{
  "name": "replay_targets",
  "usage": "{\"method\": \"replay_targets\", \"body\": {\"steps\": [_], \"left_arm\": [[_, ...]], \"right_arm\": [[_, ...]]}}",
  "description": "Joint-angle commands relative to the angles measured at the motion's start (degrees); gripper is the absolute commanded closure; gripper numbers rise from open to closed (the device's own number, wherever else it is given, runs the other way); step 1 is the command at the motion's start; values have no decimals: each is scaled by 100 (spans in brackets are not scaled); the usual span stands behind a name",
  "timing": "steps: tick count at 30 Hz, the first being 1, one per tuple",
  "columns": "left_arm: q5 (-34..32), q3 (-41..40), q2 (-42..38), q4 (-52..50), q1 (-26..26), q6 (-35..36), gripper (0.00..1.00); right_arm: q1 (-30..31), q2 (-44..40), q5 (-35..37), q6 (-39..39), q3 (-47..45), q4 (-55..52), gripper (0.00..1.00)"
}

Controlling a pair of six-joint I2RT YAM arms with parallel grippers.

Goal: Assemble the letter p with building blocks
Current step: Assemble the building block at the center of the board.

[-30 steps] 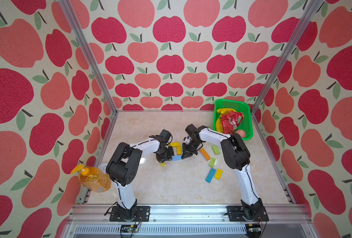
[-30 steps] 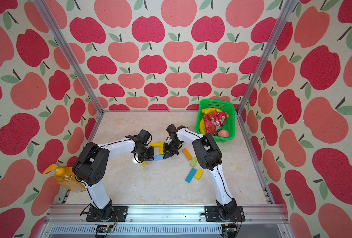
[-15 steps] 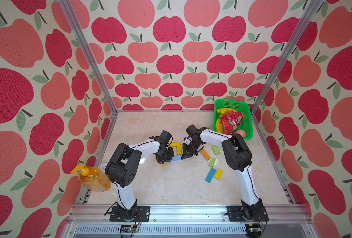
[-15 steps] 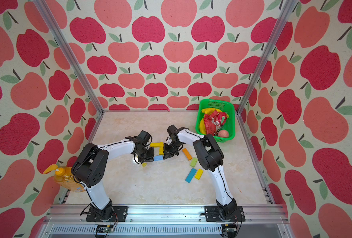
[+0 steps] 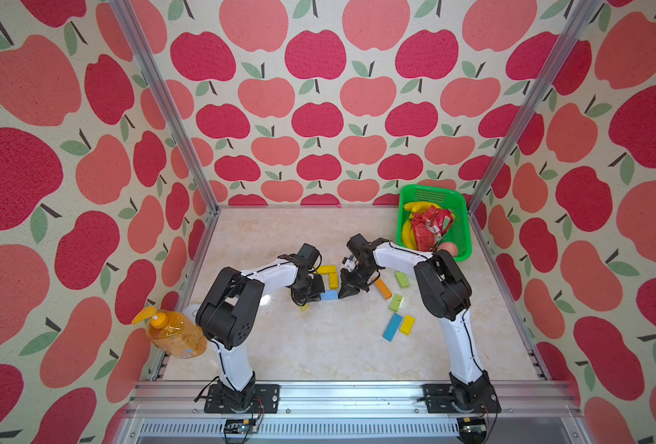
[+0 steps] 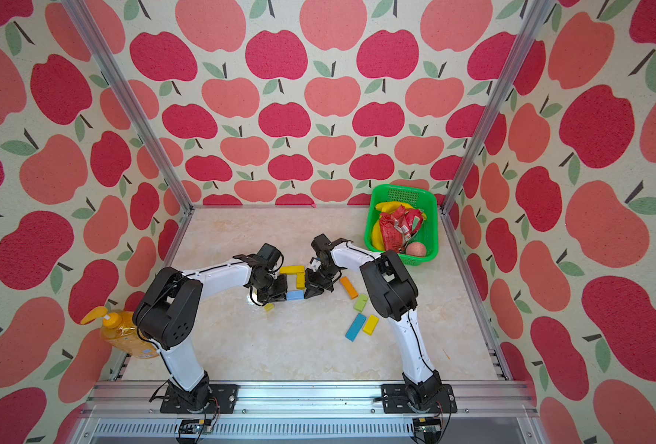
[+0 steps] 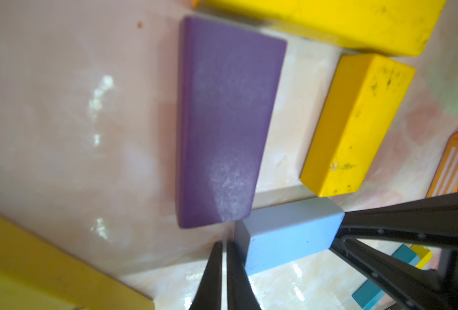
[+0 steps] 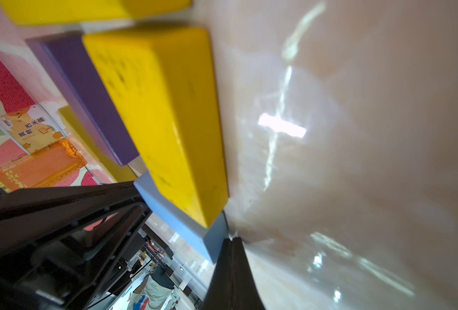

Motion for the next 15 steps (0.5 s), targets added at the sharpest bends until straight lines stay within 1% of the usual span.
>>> {"method": "replay_targets", "body": {"steps": [1,15], "left_arm": [[250,78,190,337,-67,-30,91],[296,326,267,208,-60,40,91]], "right_arm": [[42,51,71,3,-105,-117,97],[29,203,-101,-85,297,-344,95]]}}
